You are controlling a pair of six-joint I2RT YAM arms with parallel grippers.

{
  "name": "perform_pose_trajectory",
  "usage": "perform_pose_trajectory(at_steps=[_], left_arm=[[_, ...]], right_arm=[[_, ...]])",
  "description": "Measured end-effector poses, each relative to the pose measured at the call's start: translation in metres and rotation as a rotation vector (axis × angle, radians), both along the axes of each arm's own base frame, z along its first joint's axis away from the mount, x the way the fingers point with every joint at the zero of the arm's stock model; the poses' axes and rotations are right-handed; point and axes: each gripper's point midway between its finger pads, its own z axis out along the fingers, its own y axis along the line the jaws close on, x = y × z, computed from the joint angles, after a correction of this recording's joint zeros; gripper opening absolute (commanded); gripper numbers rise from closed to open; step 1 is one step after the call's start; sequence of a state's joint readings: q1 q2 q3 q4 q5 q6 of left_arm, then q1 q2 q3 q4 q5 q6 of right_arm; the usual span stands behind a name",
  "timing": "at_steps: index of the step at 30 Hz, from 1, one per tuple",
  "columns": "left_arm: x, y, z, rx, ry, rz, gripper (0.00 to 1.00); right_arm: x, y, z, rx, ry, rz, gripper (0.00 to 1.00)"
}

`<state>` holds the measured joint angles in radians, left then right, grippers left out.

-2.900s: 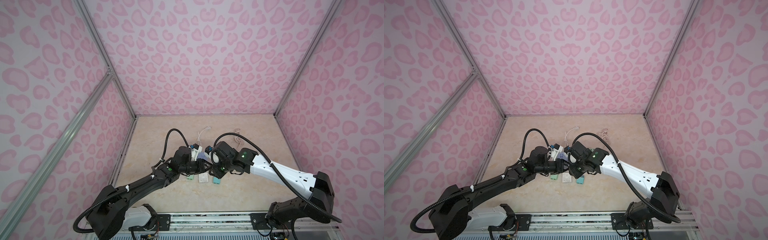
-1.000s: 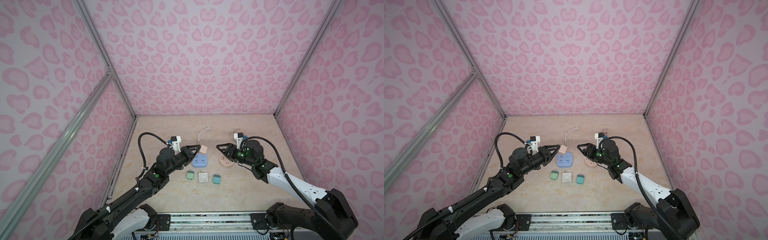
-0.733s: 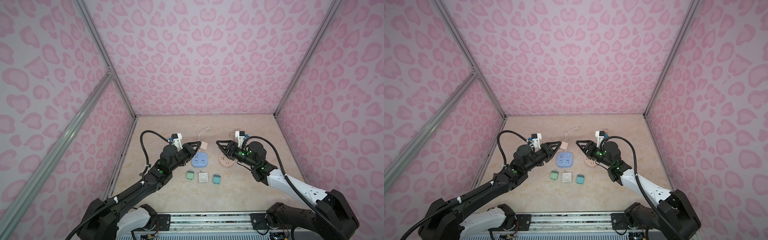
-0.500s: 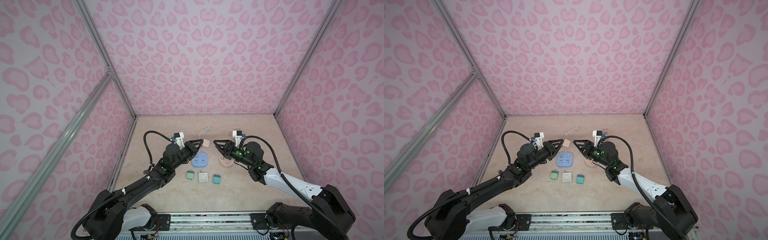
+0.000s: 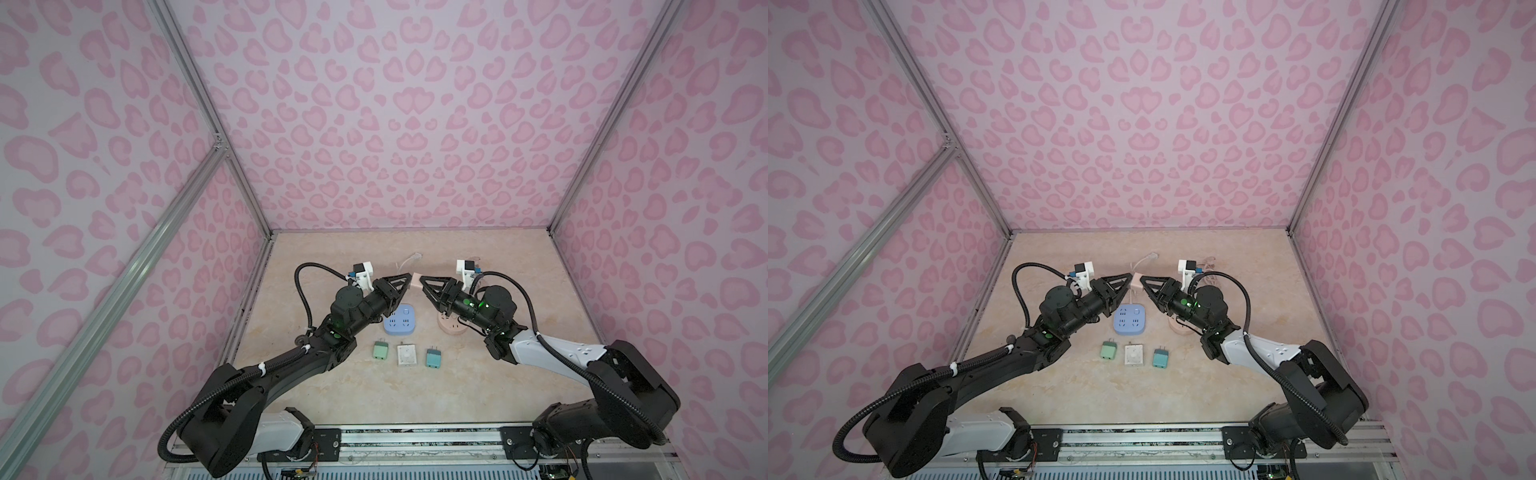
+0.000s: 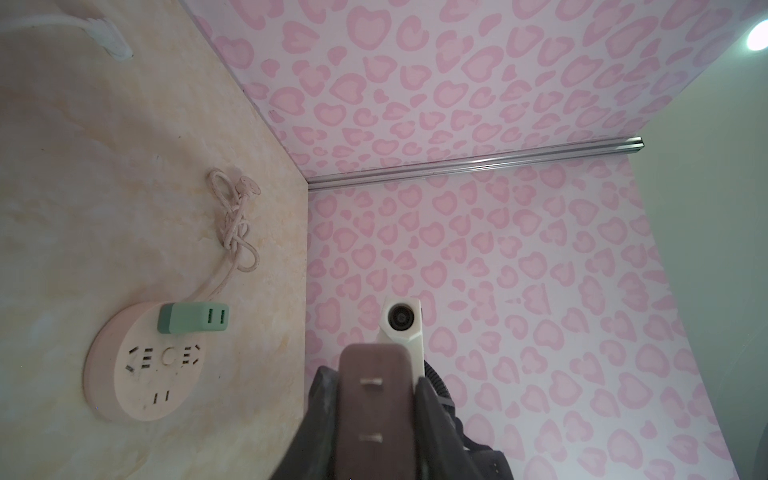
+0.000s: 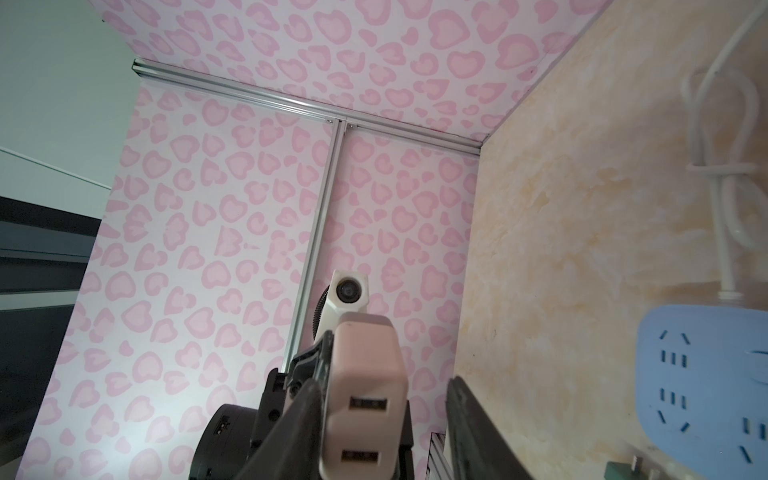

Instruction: Insert the plug

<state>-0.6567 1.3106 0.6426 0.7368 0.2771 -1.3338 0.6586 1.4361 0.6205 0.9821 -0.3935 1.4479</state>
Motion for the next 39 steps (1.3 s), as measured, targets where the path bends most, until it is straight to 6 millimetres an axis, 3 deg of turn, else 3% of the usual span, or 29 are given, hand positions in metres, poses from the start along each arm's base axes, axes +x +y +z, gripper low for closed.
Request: perform_pose_trajectory(at_steps=[5,7,9,11,12,14,15,18,19,24,26,28,31,34,39], left_arm=[[-0.001,-0.002,0.001,-0.005,-0.007,-0.005,0.02],[-0.001,-0.002,0.001,-0.004,-0.007,-0.005,0.03],[0.0,-0.002,0.003,-0.003,-0.023,-0.003,0.03],[0.0,-0.002,0.005,-0.003,-0.033,0.0,0.03],[0.0,-0.002,0.004,-0.001,-0.034,0.001,0.12],[0.0,-0.002,0.004,0.009,-0.032,-0.001,0.5],[0.001,-0.003,0.004,0.018,-0.024,-0.003,0.64],[-0.002,-0.001,-0.001,0.088,0.017,-0.003,0.9],[-0.003,0.004,-0.001,0.135,0.022,0.012,0.93],[0.014,0.05,0.011,0.513,0.026,0.204,0.9],[0.015,0.075,0.0,0.708,0.038,0.265,0.89],[0.007,0.101,-0.028,0.902,0.083,0.282,0.88],[-0.019,0.132,-0.06,1.084,0.117,0.253,0.88],[-0.038,0.147,-0.07,1.104,0.105,0.245,0.87],[-0.053,0.156,-0.082,1.09,0.094,0.239,0.87]], right_arm=[[-0.002,0.009,0.003,0.022,-0.002,0.025,0.31],[-0.002,0.01,0.005,0.035,0.001,0.028,0.19],[-0.002,0.01,0.007,0.065,0.027,0.033,0.0],[-0.002,0.01,0.008,0.069,0.026,0.033,0.0],[-0.001,0.01,0.008,0.069,0.028,0.033,0.0],[-0.001,0.009,0.008,0.075,0.04,0.033,0.0],[-0.001,0.009,0.008,0.074,0.042,0.032,0.0],[0.001,0.005,0.005,0.041,0.021,0.033,0.0],[0.003,0.001,0.004,0.028,0.02,0.021,0.0],[0.016,-0.027,-0.005,-0.18,0.039,-0.057,0.0],[0.018,-0.031,0.004,-0.343,0.014,-0.08,0.0],[0.019,-0.035,0.016,-0.507,-0.041,-0.096,0.0],[0.015,-0.064,-0.012,-0.805,-0.012,-0.112,0.0],[0.0,-0.094,-0.048,-1.04,0.06,-0.073,0.0],[-0.015,-0.115,-0.076,-1.261,0.125,0.028,0.0]])
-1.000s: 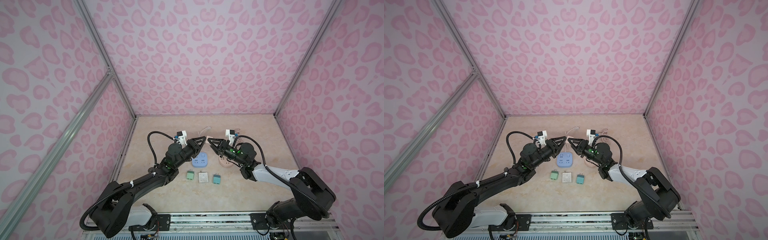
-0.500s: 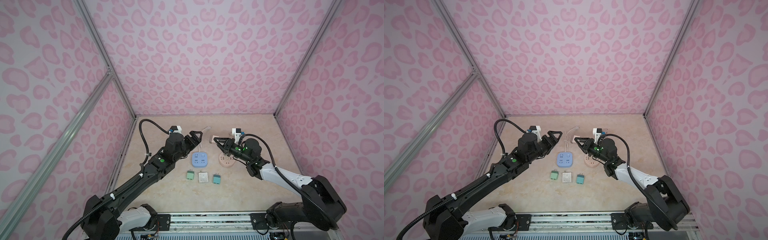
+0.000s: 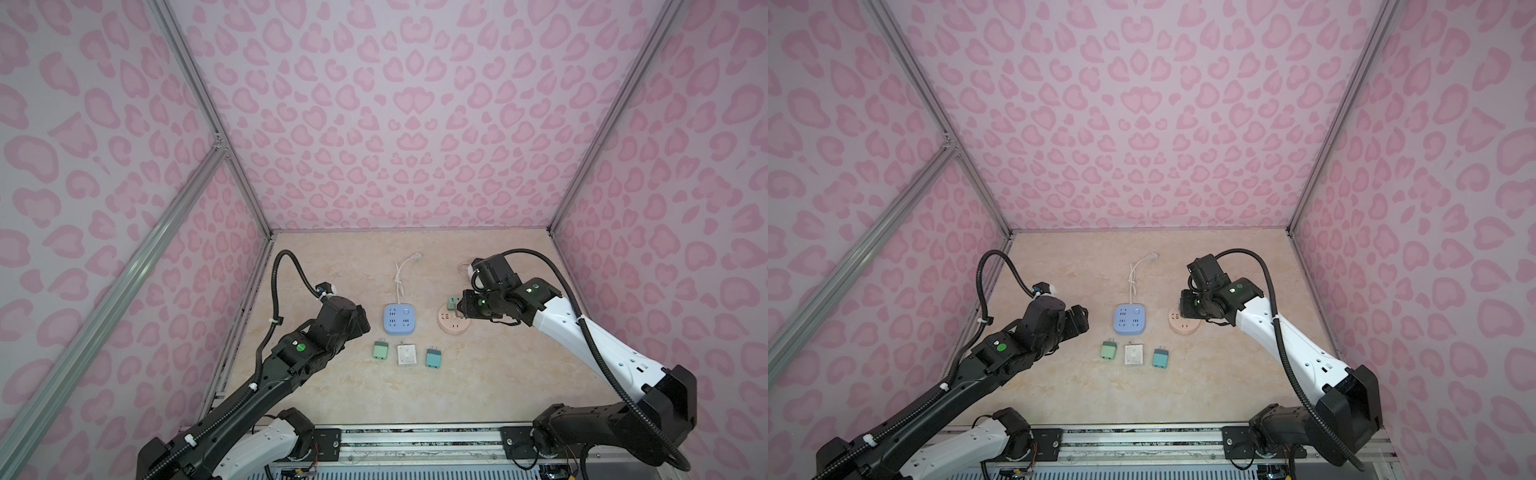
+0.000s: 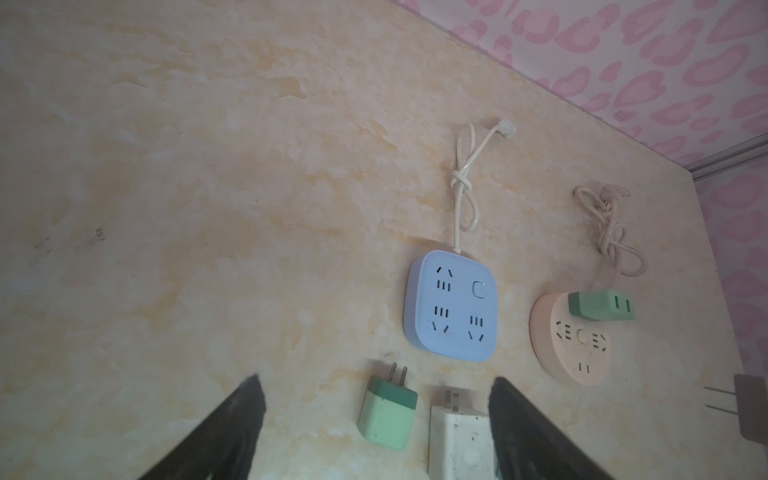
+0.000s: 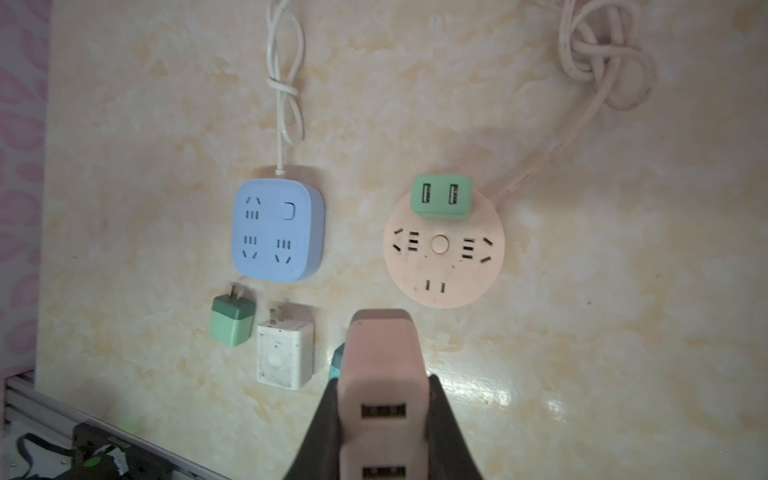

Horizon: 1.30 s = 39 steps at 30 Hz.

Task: Insert the plug
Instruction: 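Carry the pink plug over the socket with the right gripper while left arm withdraws, then lower the pink plug prongs into the pink round socket beside the green plug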

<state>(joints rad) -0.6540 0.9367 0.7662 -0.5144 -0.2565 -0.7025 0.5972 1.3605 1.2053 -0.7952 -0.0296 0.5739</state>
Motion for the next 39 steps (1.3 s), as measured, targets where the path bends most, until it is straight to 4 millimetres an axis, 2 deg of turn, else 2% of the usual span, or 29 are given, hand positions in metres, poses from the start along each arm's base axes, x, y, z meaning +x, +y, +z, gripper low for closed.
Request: perform_pose_trajectory(at_steps=[8,18,25,34,39], left_arm=[[-0.002,0.002,0.001,-0.005,-0.019,-0.003,0.86],[-0.003,-0.001,-0.008,-0.006,0.0,-0.014,0.86],[-0.002,-0.003,-0.01,-0.015,0.003,-0.019,0.86],[0.0,-0.008,-0.013,-0.03,0.008,-0.026,0.85],[-0.002,-0.008,-0.016,-0.032,0.014,-0.031,0.85]], right_arm=[[0.001,-0.015,-0.009,-0.168,0.061,0.049,0.0],[0.019,-0.032,-0.034,-0.228,0.132,0.021,0.0],[0.03,-0.031,-0.042,-0.22,0.121,0.006,0.0],[0.038,-0.026,-0.064,-0.203,0.13,-0.019,0.0],[0.043,-0.024,-0.07,-0.193,0.114,-0.04,0.0]])
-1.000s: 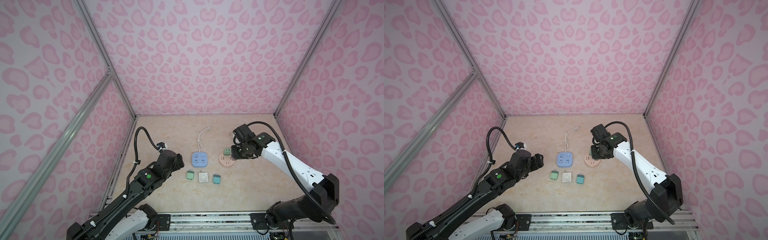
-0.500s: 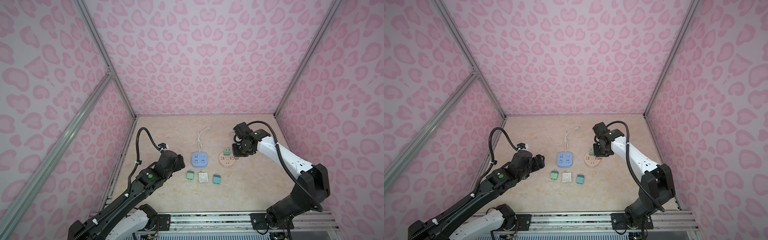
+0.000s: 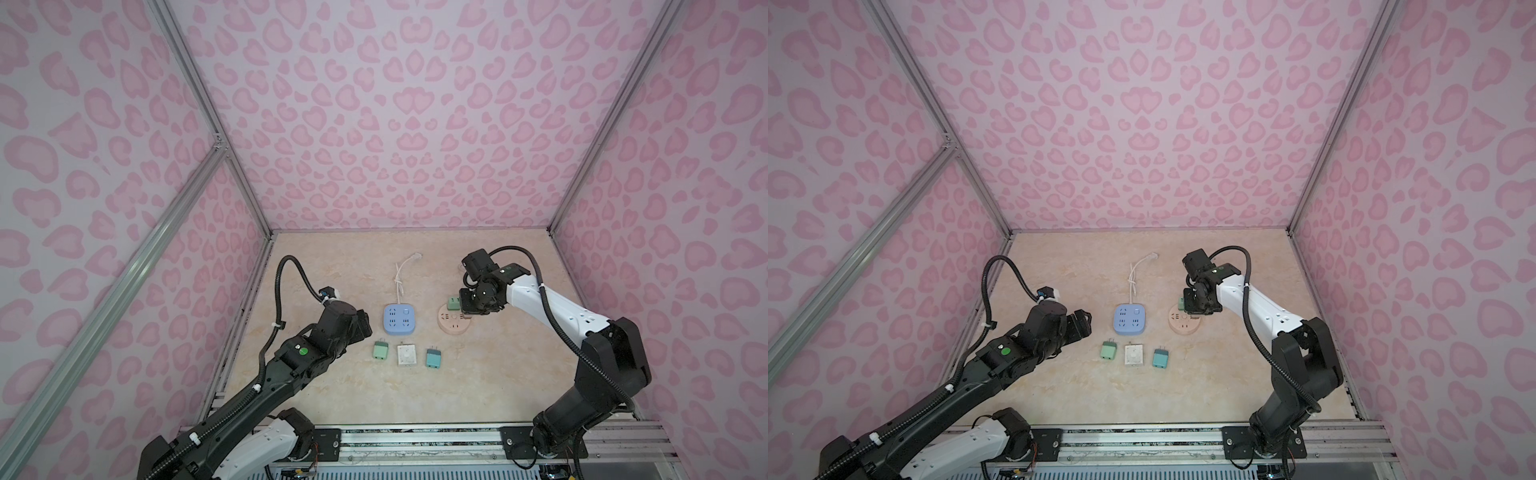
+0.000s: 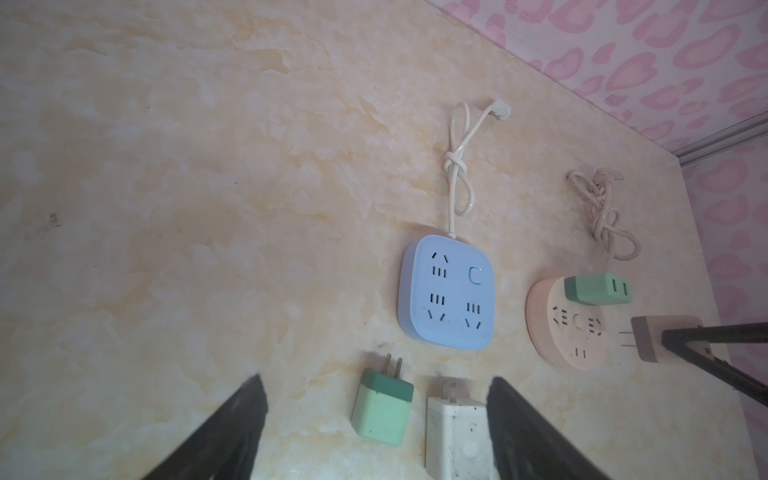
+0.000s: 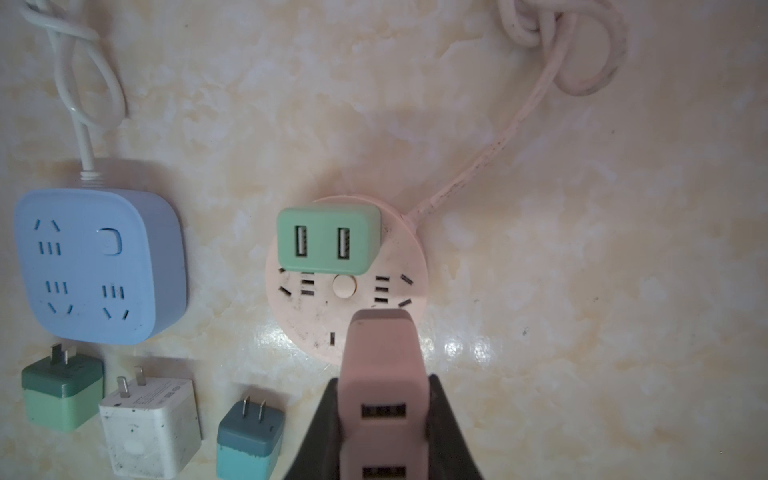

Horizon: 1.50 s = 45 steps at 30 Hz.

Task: Insert the plug
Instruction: 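Lower the pink plug prongs into the pink round socket beside the green plug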

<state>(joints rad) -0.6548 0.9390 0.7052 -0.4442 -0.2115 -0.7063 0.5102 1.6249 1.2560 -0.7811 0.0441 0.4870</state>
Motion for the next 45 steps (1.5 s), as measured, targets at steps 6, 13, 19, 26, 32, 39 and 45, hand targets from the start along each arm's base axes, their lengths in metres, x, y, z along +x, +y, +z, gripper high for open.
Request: perform_pose_trajectory(at_steps=[6,13,19,26,32,39,45], left_arm=[[-0.002,0.001,-0.005,0.003,0.01,-0.001,0.85],[-0.001,-0.001,-0.007,-0.005,0.013,-0.003,0.85],[-0.001,-0.003,-0.01,-0.008,0.017,-0.007,0.85],[-0.001,-0.003,-0.013,-0.004,0.025,-0.008,0.85],[0.0,-0.004,-0.015,-0.004,0.024,-0.008,0.85],[0.0,-0.003,-0.019,0.0,0.03,-0.008,0.85],[-0.001,-0.004,-0.029,0.013,0.054,-0.01,0.85]], right_arm=[[0.007,0.001,-0.006,0.0,-0.007,-0.012,0.0],[0.01,0.001,-0.019,-0.003,0.004,-0.026,0.0],[0.01,0.003,-0.032,0.004,0.016,-0.032,0.0],[0.01,0.005,-0.039,0.013,0.021,-0.043,0.0],[0.009,0.007,-0.039,0.003,0.028,-0.036,0.0],[0.01,0.009,-0.046,-0.041,0.061,-0.019,0.0],[0.019,0.019,-0.063,-0.09,0.071,0.003,0.0]])
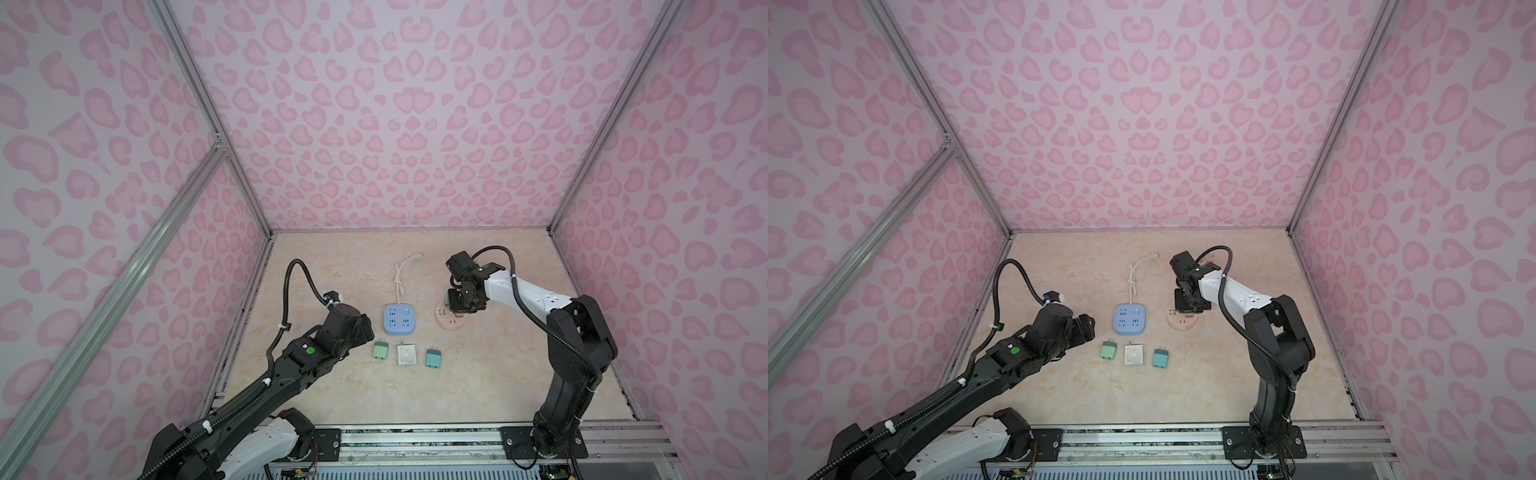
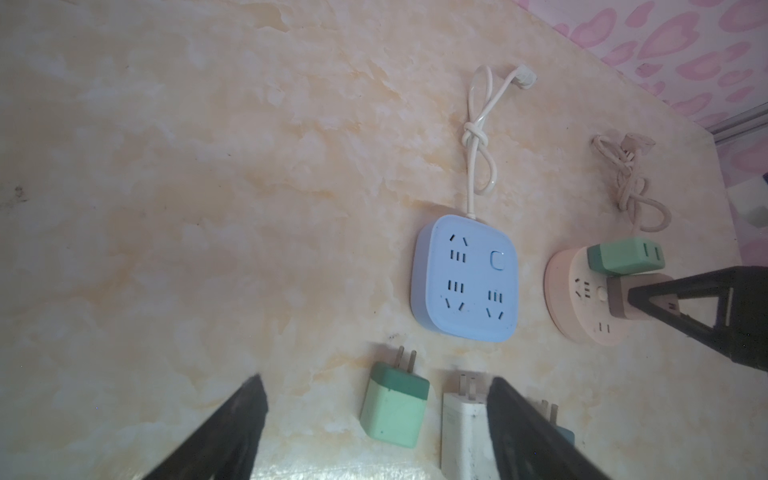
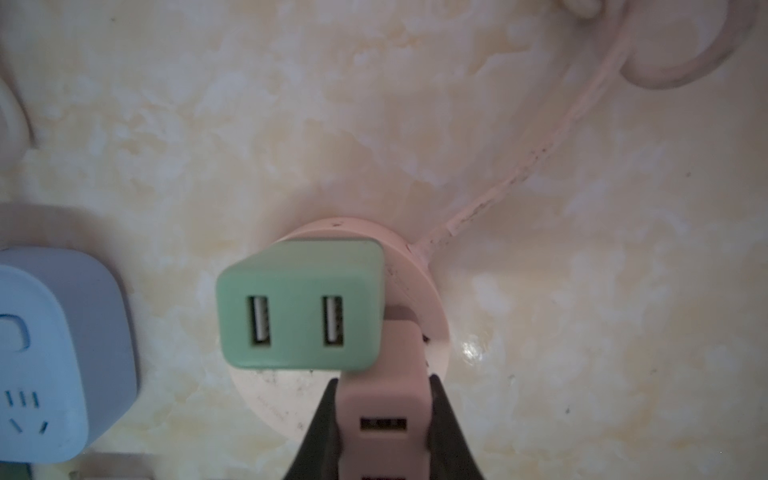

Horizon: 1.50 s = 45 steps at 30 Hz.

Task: Insert the plug
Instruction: 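Lower the pink plug prongs into the pink round socket beside the green plug, then open the right gripper and lift it off the inserted pink plug, then move the right gripper toward the teal plug in the row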

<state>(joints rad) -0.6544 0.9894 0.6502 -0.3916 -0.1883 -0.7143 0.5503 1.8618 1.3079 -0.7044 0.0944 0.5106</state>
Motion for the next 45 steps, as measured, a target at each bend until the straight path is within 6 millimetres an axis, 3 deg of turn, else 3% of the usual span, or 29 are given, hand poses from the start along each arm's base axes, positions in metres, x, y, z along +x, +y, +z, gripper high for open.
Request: perform_pose_trajectory(at_steps=[12,16,19,22,27,34,39,45], left_arm=[[-0.001,0.0,-0.001,-0.001,0.0,-0.002,0.85],[-0.001,0.0,-0.001,-0.001,0.001,-0.002,0.85],[-0.001,0.0,0.0,-0.002,-0.001,-0.002,0.85],[-0.001,0.0,0.0,-0.003,-0.001,-0.002,0.85],[-0.001,0.0,0.002,-0.007,-0.007,-0.002,0.85],[-0.001,0.0,0.002,-0.008,-0.007,-0.002,0.85],[-0.001,0.0,-0.001,-0.006,0.003,-0.005,0.86],[-0.001,-0.005,-0.005,-0.026,0.013,-0.013,0.86]], right_arm=[[0.003,0.003,0.001,-0.025,-0.03,0.004,0.01],[0.003,0.003,0.005,-0.011,-0.034,0.005,0.23],[0.004,0.005,0.01,0.006,-0.045,0.01,0.32],[-0.019,0.004,0.001,0.019,0.058,0.031,0.41],[-0.02,0.007,0.019,0.055,0.034,0.037,0.48],[-0.024,0.005,0.035,0.075,0.01,0.047,0.47],[-0.045,0.005,0.044,0.131,-0.017,0.078,0.47],[-0.088,0.027,0.052,0.183,-0.059,0.162,0.47]])
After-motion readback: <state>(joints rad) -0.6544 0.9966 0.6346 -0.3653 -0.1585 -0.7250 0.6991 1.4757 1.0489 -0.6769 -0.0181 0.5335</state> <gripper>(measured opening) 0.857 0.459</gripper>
